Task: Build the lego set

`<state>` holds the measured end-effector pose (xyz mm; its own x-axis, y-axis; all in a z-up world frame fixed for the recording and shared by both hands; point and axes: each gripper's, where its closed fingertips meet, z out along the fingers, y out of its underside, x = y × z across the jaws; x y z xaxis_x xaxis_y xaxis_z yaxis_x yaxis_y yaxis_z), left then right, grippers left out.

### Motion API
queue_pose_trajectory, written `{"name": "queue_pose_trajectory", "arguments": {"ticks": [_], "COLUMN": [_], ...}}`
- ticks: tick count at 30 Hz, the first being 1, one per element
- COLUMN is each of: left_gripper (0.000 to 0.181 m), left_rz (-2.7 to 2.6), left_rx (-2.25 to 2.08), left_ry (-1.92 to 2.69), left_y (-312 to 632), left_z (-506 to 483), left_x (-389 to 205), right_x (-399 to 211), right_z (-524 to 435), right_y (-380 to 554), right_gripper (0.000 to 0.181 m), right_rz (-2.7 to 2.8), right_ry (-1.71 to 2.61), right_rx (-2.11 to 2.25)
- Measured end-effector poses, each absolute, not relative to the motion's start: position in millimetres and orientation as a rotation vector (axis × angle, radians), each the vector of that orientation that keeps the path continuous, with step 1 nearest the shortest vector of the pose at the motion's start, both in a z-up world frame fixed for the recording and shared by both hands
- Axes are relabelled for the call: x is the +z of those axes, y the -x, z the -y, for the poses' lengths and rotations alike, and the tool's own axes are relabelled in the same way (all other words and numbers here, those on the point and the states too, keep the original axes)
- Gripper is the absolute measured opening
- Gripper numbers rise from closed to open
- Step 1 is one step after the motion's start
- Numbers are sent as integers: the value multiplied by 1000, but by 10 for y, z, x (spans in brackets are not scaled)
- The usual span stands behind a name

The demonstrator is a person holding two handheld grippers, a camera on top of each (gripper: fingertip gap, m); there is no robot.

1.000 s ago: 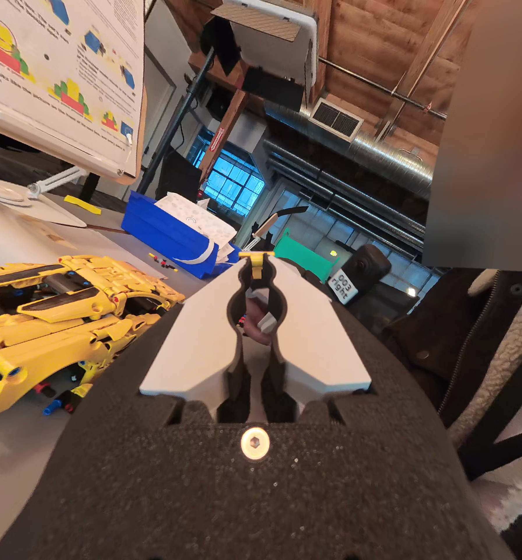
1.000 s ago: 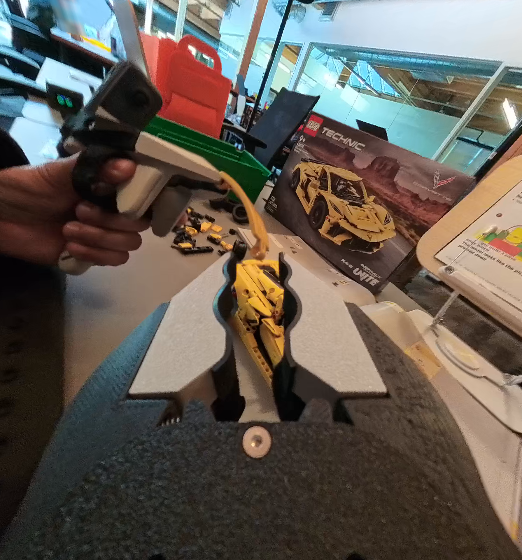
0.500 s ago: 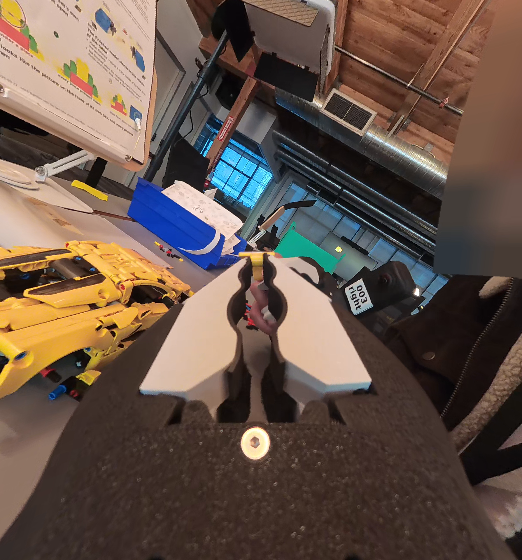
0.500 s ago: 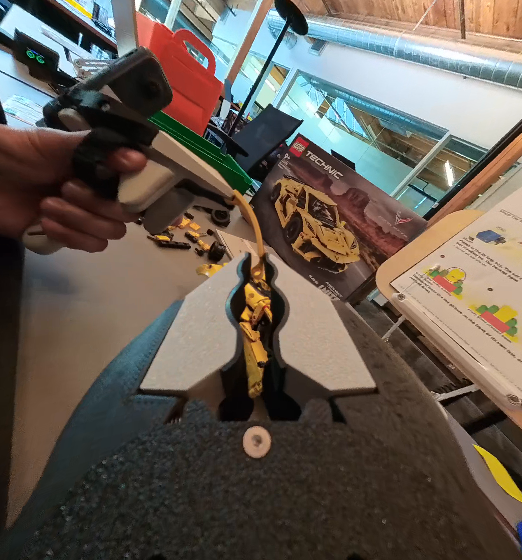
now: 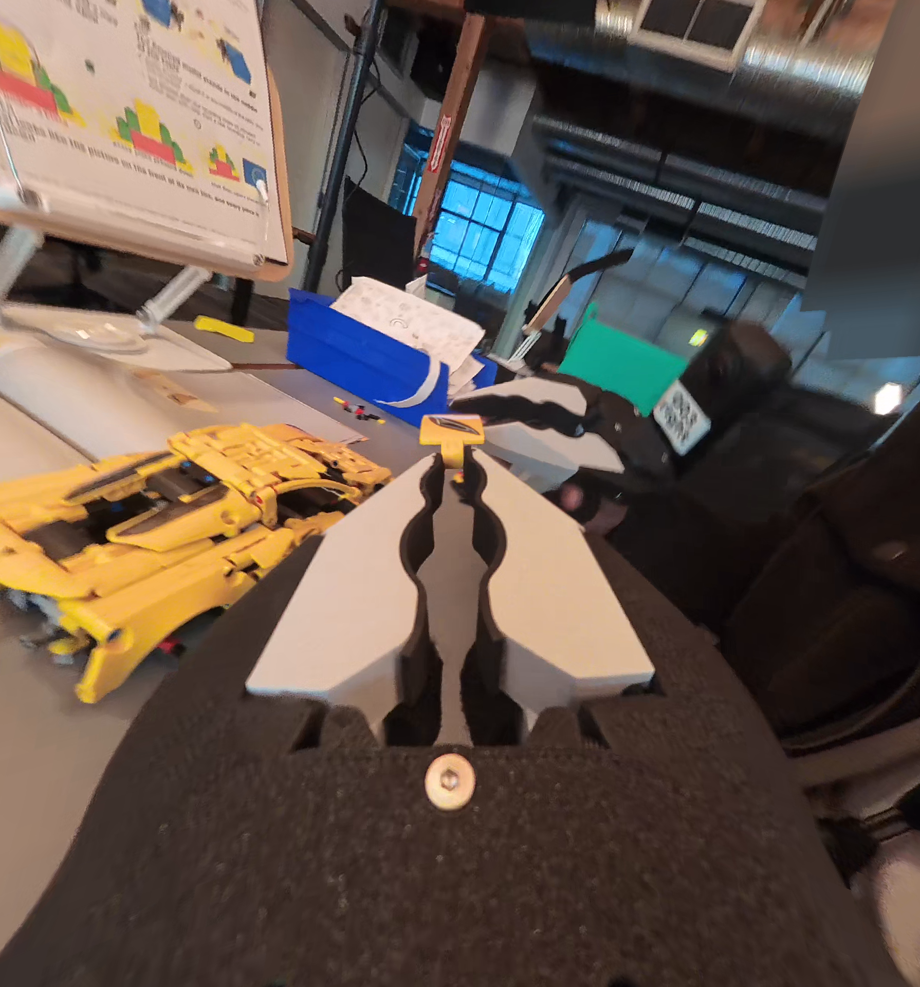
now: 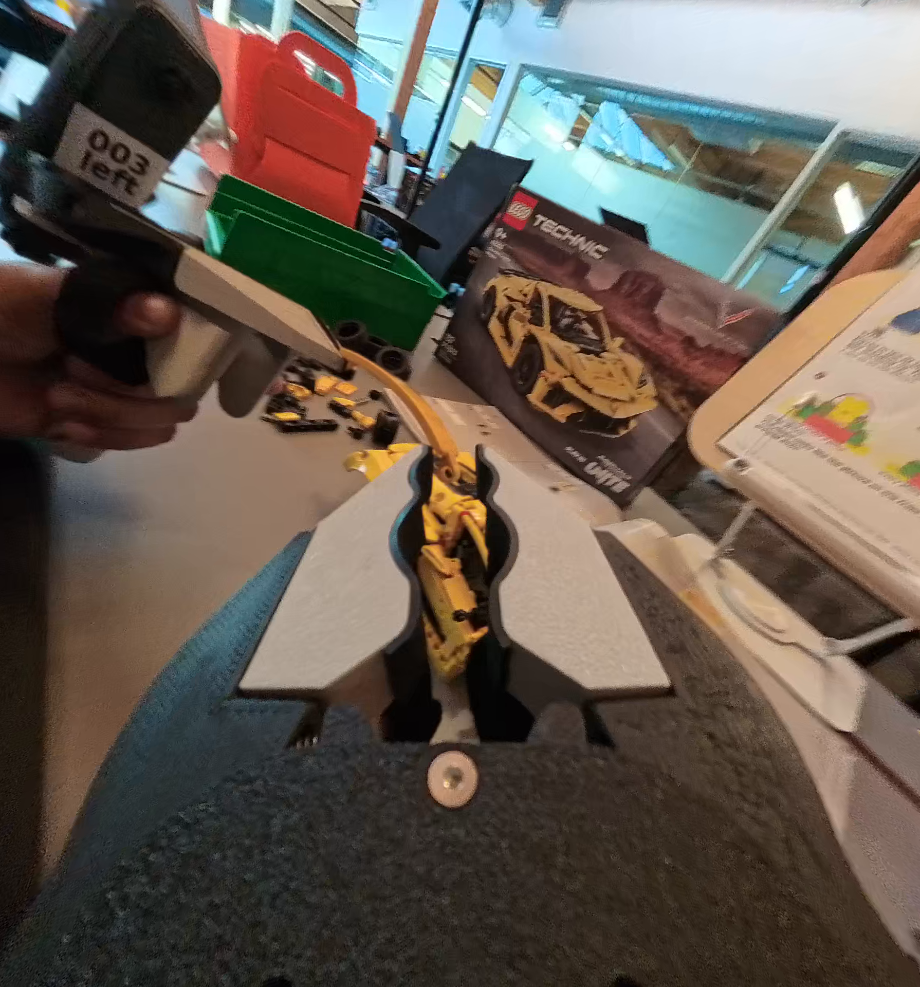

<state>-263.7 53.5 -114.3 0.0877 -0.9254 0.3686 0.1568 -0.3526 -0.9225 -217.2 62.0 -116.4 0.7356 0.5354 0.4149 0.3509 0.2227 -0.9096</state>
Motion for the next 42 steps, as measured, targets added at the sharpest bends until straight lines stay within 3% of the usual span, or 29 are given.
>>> {"name": "queue_pose_trajectory", "arguments": {"ticks": [5,9,13,22,32,42], "left_gripper": [6,6,6,7,11,15], "left_rz": [-948,-930,-912,-954,-948,-998], "left_rx": [-1247,-1370,-1543,-1614,-1578,-1500], "left_ry": [1353,1280,1192,1201,1337,1349], "left_y": [2739,2804,2821,2775,2678,2596], "left_z": [-518,-451,-310,-217,-336,-385], "left_x": [-1148,-1032,-895,-943,-1142,-1263], "right_x": [-1188,-1203,-1152,-1068,-1063,-714], "right_z": [-557,-480,-354,-195,-295,-782], "right_y": [2166,2200,2283,2339,2084,1078], "right_gripper": [23,31,22,7,6,6], "right_rz": [737,706,729,796,798,219], "right_ry": [1518,1570,1528,1454,1538,1457], "right_rx": [603,952,1103,1151,1035,1054]}}
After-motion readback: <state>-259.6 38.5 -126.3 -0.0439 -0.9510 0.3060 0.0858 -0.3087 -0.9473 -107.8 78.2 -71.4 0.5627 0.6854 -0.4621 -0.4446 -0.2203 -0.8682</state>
